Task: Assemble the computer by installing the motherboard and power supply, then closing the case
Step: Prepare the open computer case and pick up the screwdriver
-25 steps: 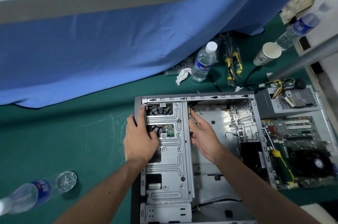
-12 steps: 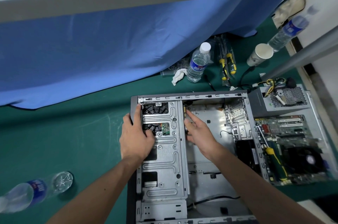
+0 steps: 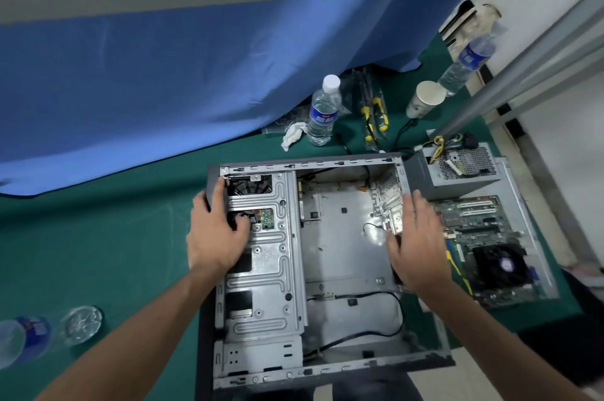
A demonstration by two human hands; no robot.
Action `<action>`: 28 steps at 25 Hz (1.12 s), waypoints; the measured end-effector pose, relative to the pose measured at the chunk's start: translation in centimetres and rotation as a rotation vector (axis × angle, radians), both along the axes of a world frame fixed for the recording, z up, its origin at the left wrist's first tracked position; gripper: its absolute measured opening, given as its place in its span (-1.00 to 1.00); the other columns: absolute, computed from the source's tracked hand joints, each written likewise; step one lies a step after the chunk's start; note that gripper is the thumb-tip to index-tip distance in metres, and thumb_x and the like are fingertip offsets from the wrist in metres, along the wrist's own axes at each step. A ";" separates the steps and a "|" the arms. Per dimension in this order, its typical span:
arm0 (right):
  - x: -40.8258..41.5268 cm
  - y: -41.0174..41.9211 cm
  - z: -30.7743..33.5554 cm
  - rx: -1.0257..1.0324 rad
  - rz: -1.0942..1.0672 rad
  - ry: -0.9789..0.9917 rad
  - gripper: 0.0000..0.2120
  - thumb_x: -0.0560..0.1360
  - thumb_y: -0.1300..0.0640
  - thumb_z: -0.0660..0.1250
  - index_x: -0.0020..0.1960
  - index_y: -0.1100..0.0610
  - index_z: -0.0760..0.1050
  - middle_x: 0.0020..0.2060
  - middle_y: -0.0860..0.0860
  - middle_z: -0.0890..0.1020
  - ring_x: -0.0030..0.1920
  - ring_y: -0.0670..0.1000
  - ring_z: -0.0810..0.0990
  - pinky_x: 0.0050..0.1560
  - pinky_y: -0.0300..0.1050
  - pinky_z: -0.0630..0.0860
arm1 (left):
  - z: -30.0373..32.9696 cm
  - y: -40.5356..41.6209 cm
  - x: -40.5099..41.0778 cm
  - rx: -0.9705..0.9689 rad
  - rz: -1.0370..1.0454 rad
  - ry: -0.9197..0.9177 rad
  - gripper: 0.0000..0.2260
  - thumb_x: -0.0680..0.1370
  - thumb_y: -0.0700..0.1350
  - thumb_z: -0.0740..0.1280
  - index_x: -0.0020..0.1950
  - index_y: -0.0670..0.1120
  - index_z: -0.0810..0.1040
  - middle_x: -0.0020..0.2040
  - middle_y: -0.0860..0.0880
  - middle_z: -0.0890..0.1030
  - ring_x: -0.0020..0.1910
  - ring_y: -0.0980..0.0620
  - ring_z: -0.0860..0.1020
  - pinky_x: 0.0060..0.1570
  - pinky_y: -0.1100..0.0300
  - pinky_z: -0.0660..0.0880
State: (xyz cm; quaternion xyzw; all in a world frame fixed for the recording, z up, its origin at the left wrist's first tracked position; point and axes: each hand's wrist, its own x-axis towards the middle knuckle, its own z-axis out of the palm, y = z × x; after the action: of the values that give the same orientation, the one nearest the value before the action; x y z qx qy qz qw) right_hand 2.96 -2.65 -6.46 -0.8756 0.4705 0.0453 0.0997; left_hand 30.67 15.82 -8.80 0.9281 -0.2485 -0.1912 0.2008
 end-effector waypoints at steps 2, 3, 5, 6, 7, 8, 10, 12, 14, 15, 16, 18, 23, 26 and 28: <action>-1.3 0.4 -1.3 0.052 0.044 0.109 -0.27 0.59 -0.02 0.22 0.59 0.26 -0.02 0.59 0.19 -0.11 0.57 0.20 -0.02 0.53 0.10 0.12 | 0.2 0.1 -0.5 -0.088 -0.012 -0.054 -0.38 0.54 0.02 0.31 0.57 0.06 0.19 0.54 -0.16 0.16 0.46 -0.20 0.29 0.37 -0.15 0.35; -1.7 0.4 -1.6 0.043 0.054 0.101 -0.28 0.57 -0.03 0.22 0.59 0.24 0.02 0.59 0.17 -0.13 0.58 0.18 -0.03 0.53 0.07 0.14 | 0.3 0.1 -0.8 -0.128 -0.036 -0.122 -0.41 0.54 -0.02 0.32 0.55 -0.01 0.26 0.54 -0.20 0.18 0.48 -0.21 0.25 0.40 -0.15 0.30; -1.8 0.3 -1.9 0.037 0.047 0.029 -0.31 0.53 0.00 0.26 0.57 0.19 0.13 0.60 0.14 -0.08 0.57 0.17 0.01 0.48 0.06 0.20 | 0.9 0.1 -1.4 -0.116 -0.117 -0.277 -0.48 0.56 -0.04 0.29 0.51 -0.10 0.34 0.52 -0.25 0.23 0.48 -0.23 0.22 0.42 -0.18 0.21; -1.9 0.3 -2.0 0.040 0.038 -0.001 -0.33 0.52 0.02 0.26 0.57 0.16 0.16 0.60 0.12 -0.07 0.57 0.16 0.02 0.48 0.06 0.19 | 1.3 0.2 -2.0 -0.093 -0.176 -0.324 -0.48 0.56 0.00 0.24 0.51 -0.11 0.35 0.51 -0.25 0.23 0.49 -0.22 0.21 0.43 -0.19 0.18; -2.0 0.3 -2.2 0.046 0.030 -0.029 -0.35 0.52 0.02 0.25 0.56 0.13 0.17 0.60 0.10 -0.08 0.57 0.16 0.01 0.48 0.06 0.17 | 1.6 0.3 -2.8 -0.085 -0.228 -0.338 -0.46 0.56 0.04 0.19 0.52 -0.10 0.33 0.52 -0.23 0.22 0.50 -0.22 0.19 0.45 -0.19 0.15; -2.0 0.2 -2.4 0.054 0.023 -0.056 -0.37 0.53 0.02 0.23 0.56 0.11 0.17 0.60 0.08 -0.08 0.56 0.15 0.01 0.49 0.05 0.15 | 1.9 0.3 -4.4 -0.089 -0.272 -0.322 -0.44 0.56 0.08 0.14 0.54 -0.09 0.31 0.54 -0.22 0.20 0.51 -0.21 0.17 0.46 -0.19 0.13; -2.2 0.0 -2.3 0.087 0.010 -0.148 -0.43 0.56 0.05 0.21 0.55 0.08 0.21 0.60 0.03 -0.04 0.55 0.11 0.01 0.50 0.02 0.09 | 2.0 0.2 -9.5 -0.103 -0.351 -0.249 -0.42 0.59 0.13 0.09 0.58 -0.04 0.22 0.58 -0.15 0.13 0.56 -0.15 0.09 0.50 -0.16 0.05; -2.2 -0.2 -2.0 0.184 -0.021 -0.336 -0.52 0.61 0.09 0.19 0.52 0.06 0.27 0.59 -0.04 0.06 0.54 0.00 0.05 0.48 -0.07 0.06 | 1.5 -0.3 -14.3 -0.078 -0.383 -0.171 -0.41 0.61 0.17 0.02 0.61 -0.02 0.14 0.61 -0.10 0.05 0.60 -0.07 -0.04 0.53 -0.11 -0.05; -3.1 -0.6 -1.5 0.350 -0.132 -0.611 -0.62 0.66 0.09 0.15 0.47 0.03 0.34 0.49 -0.11 0.30 0.46 -0.15 0.24 0.44 -0.20 0.17 | 0.7 -0.8 -17.0 0.056 -0.389 -0.152 -0.35 0.56 0.22 -0.11 0.63 0.00 0.04 0.63 -0.09 -0.07 0.60 -0.03 -0.16 0.54 -0.07 -0.14; -4.0 -1.0 -1.3 0.393 -0.214 -0.719 -0.66 0.67 0.07 0.13 0.43 0.00 0.37 0.37 -0.18 0.43 0.35 -0.24 0.37 0.35 -0.28 0.29 | 0.2 -0.9 -17.2 0.131 -0.401 -0.185 -0.32 0.53 0.23 -0.14 0.63 0.02 -0.01 0.64 -0.09 -0.12 0.60 -0.03 -0.22 0.54 -0.08 -0.17; -5.2 -1.5 -1.3 0.397 -0.303 -0.768 -0.70 0.67 0.06 0.13 0.38 -0.03 0.40 0.22 -0.25 0.51 0.23 -0.27 0.46 0.23 -0.35 0.38 | 0.0 -0.9 -16.8 0.178 -0.417 -0.229 -0.31 0.51 0.23 -0.14 0.63 0.02 -0.01 0.64 -0.08 -0.13 0.59 -0.03 -0.24 0.54 -0.10 -0.17; -8.9 -3.7 -2.2 0.379 -0.435 -0.635 -0.73 0.65 0.11 0.20 0.33 0.06 0.43 0.12 -0.14 0.55 0.15 -0.08 0.54 0.18 -0.20 0.49 | -0.4 -1.1 -16.7 0.197 -0.453 -0.275 -0.30 0.48 0.19 -0.08 0.62 0.00 0.12 0.63 -0.10 0.00 0.60 -0.08 -0.18 0.54 -0.17 -0.10; -14.3 -5.0 -5.4 0.353 -0.307 0.164 -0.55 0.59 -0.04 0.30 0.33 0.24 0.37 0.23 0.19 0.46 0.27 0.18 0.39 0.26 0.05 0.38 | -0.8 -0.9 -17.1 0.171 -0.488 -0.293 -0.35 0.46 0.15 0.02 0.50 -0.05 0.40 0.50 -0.08 0.36 0.60 -0.16 -0.04 0.49 -0.26 0.00; -14.1 -4.6 -6.3 0.341 -0.289 0.176 -0.59 0.60 0.03 0.30 0.35 0.23 0.34 0.25 0.18 0.46 0.23 0.18 0.47 0.14 0.03 0.48 | -0.9 -0.9 -17.3 0.146 -0.487 -0.323 -0.39 0.45 0.14 0.07 0.43 -0.07 0.48 0.41 -0.09 0.46 0.59 -0.20 0.01 0.46 -0.26 0.01; -13.9 -4.8 -6.8 0.325 -0.278 0.199 -0.65 0.61 0.13 0.29 0.33 0.24 0.34 0.25 0.19 0.46 0.20 0.18 0.51 0.10 0.02 0.50 | -1.3 -0.9 -17.3 0.132 -0.494 -0.350 -0.41 0.45 0.14 0.10 0.40 -0.06 0.50 0.36 -0.08 0.50 0.58 -0.21 0.03 0.45 -0.25 0.00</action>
State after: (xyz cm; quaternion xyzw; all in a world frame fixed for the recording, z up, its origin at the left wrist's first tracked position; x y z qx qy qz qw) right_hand -10.89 -7.45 -13.23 -0.7660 0.5806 0.1925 0.1977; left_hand 13.37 14.88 -10.15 0.8696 -0.4842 -0.0872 0.0416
